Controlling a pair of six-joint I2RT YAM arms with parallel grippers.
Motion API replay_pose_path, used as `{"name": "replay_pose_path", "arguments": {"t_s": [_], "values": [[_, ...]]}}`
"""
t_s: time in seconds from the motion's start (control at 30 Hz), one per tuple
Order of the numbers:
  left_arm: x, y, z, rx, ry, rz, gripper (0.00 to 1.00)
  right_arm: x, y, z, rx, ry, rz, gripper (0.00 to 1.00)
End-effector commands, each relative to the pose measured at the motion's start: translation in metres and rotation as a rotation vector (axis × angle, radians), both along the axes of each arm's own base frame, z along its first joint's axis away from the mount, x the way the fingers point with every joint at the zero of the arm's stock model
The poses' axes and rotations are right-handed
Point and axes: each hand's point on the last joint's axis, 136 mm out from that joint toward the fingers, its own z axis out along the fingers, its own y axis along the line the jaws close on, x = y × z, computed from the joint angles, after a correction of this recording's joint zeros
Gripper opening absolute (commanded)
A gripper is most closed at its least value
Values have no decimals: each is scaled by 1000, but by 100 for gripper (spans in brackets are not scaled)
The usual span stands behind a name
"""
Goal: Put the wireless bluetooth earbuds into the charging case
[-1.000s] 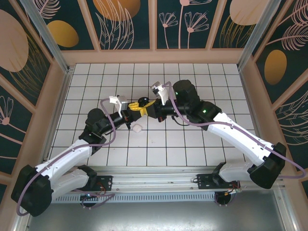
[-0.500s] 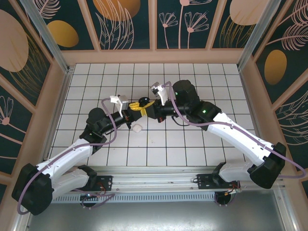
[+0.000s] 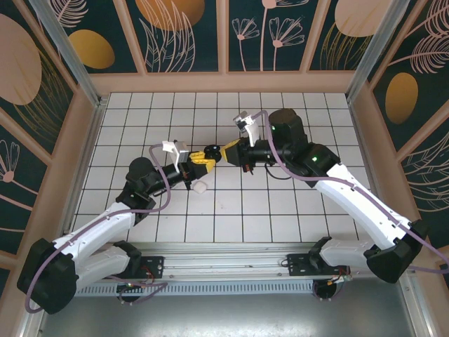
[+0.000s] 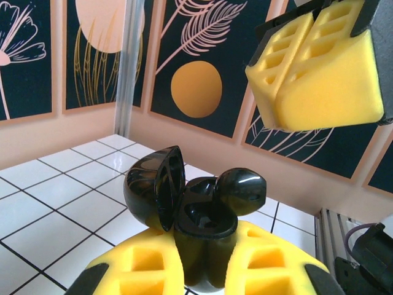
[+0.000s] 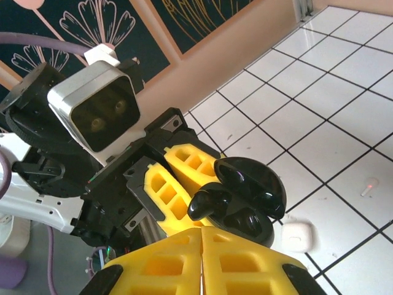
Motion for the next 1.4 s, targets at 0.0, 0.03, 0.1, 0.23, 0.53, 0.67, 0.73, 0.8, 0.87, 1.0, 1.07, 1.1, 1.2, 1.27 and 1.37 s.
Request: {"name": "replay_pose_path", "arguments": {"t_s": [0.0, 0.03, 0.1, 0.23, 0.53, 0.67, 0.73, 0.8, 0.87, 1.0, 1.07, 1.1, 1.2, 1.27, 1.37], "values": [[-6, -4, 18, -17, -50, -39, 0, 3, 7, -1, -41, -20, -7, 8], [-6, -4, 17, -17, -46, -42, 0, 3, 9, -3, -50, -23, -9, 8], [-6, -5, 18, -18, -45, -46, 0, 6, 12, -6, -66, -23, -18, 7], [-6, -5, 19, -18, -47, -48, 0, 9, 13, -11, -86, -26, -31, 6], [-5, -6, 17, -14, -43, -48, 0, 5, 18, -12, -92, -29, -16, 5], [-5, -6, 18, -16, -44, -47, 0, 2, 20, -15, -94, -20, -9, 5], [-5, -6, 18, -14, -42, -49, 0, 2, 21, -16, -93, -17, -8, 5], [-5, -6, 18, -14, -42, -48, 0, 1, 21, -16, -92, -16, -7, 5], [-5, -6, 18, -15, -41, -48, 0, 1, 22, -16, -90, -16, -5, 5], [-5, -6, 18, -13, -41, -48, 0, 1, 21, -13, -86, -20, -9, 5], [-5, -6, 17, -10, -42, -47, 0, 1, 18, -7, -77, -36, -20, 5], [-5, -5, 17, -7, -46, -46, 0, 2, 16, -3, -67, -43, -26, 5], [-5, -6, 15, 4, -47, -46, 0, 3, 12, 8, -39, -61, -44, 5], [-5, -6, 14, 5, -46, -48, 0, 5, 9, 9, -33, -59, -55, 5], [-6, -6, 16, 3, -51, -49, 0, 8, 7, 6, -31, -47, -67, 5]]}}
